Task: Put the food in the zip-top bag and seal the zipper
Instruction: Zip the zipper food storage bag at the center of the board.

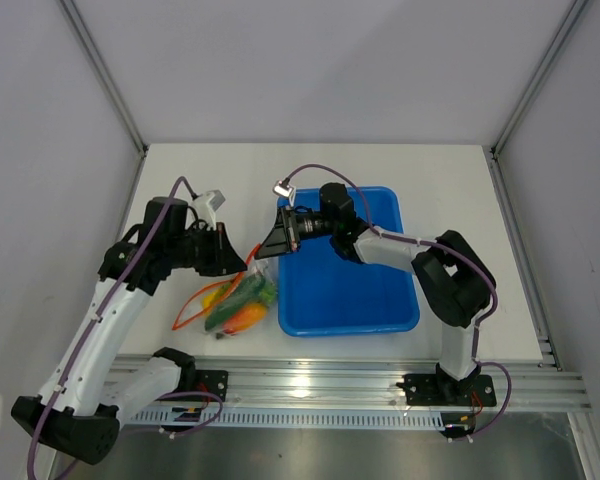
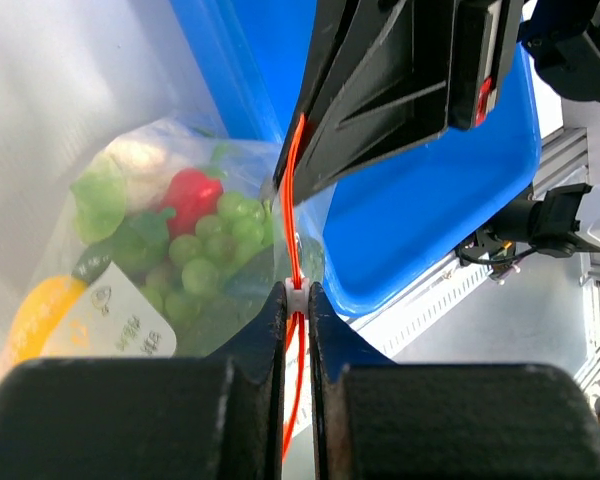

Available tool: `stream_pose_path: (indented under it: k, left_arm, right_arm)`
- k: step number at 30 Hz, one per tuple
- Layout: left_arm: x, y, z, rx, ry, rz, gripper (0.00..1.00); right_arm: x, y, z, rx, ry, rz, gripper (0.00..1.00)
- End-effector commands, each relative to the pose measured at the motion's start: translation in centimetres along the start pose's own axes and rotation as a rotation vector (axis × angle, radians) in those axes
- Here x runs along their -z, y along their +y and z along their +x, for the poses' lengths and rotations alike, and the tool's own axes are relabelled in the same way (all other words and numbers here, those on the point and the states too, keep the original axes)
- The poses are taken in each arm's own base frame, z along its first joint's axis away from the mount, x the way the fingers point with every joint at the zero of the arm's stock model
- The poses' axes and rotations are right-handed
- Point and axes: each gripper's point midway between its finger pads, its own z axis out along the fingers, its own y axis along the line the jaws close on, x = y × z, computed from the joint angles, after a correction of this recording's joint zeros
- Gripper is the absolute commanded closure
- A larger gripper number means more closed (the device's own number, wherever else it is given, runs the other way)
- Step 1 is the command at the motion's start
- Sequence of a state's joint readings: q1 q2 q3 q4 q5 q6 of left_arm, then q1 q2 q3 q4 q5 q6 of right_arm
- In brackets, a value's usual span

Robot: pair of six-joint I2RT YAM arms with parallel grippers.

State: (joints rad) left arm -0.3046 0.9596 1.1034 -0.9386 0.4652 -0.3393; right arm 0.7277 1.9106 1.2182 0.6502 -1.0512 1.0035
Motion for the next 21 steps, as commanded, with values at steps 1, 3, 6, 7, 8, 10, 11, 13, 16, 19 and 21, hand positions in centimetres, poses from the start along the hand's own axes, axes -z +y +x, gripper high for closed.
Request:
stream_pose_path:
  k: [1, 3, 6, 7, 8, 10, 11, 13, 16, 19, 21]
  left_arm:
    - [1.3, -0.3, 1.0, 0.035, 0.007, -0.009, 0.95]
    - [1.7, -0.3, 1.3, 0.042, 0.008, -0.016, 0.95]
    - [2.2, -0.3, 1.3, 0.051, -0.002, -0.029, 0.96]
    - [2.3, -0.1, 1.5, 0.058, 0.001, -0.041, 0.96]
    - [2.5, -0.1, 1.6, 0.061, -0.001, -0.05, 0.96]
    - [2.9, 0.2, 2.1, 0.079, 0.007, -0.07, 0.97]
    - [3.0, 0.2, 2.2, 0.083, 0.009, -0.073, 0.98]
    - [3.3, -0.1, 2.7, 0.102, 0.011, -0.067, 0.98]
    - [3.9, -0.6, 3.4, 0.128, 0.004, -0.044, 0.98]
    - [4.4, -1.0, 4.3, 0.152, 0.0, -0.027, 0.98]
    - [4.8, -1.0, 4.8, 0.165, 0.005, -0.034, 0.98]
  right_arm:
    - [0.6, 1.6, -2.9, 0.103, -0.088, 0.004, 1.0]
    - [0.6, 1.3, -3.0, 0.1, -0.09, 0.007, 1.0]
    - [0.5, 1.1, -3.3, 0.101, -0.089, 0.011, 1.0]
    - [0.5, 0.7, -3.4, 0.091, -0.087, 0.021, 1.0]
    - [0.5, 0.8, -3.7, 0.11, -0.089, 0.024, 1.0]
    - [0.5, 0.2, -3.9, 0.102, -0.088, 0.035, 1.0]
    - [0.5, 0.4, -4.3, 0.111, -0.092, 0.034, 1.0]
    - [0.5, -0.2, -4.6, 0.105, -0.094, 0.042, 1.0]
    - [0.6, -0.5, -5.1, 0.105, -0.1, 0.042, 1.0]
    - [0.6, -1.0, -5.5, 0.098, -0.103, 0.034, 1.0]
    - [0.5, -1.4, -5.7, 0.087, -0.103, 0.026, 1.0]
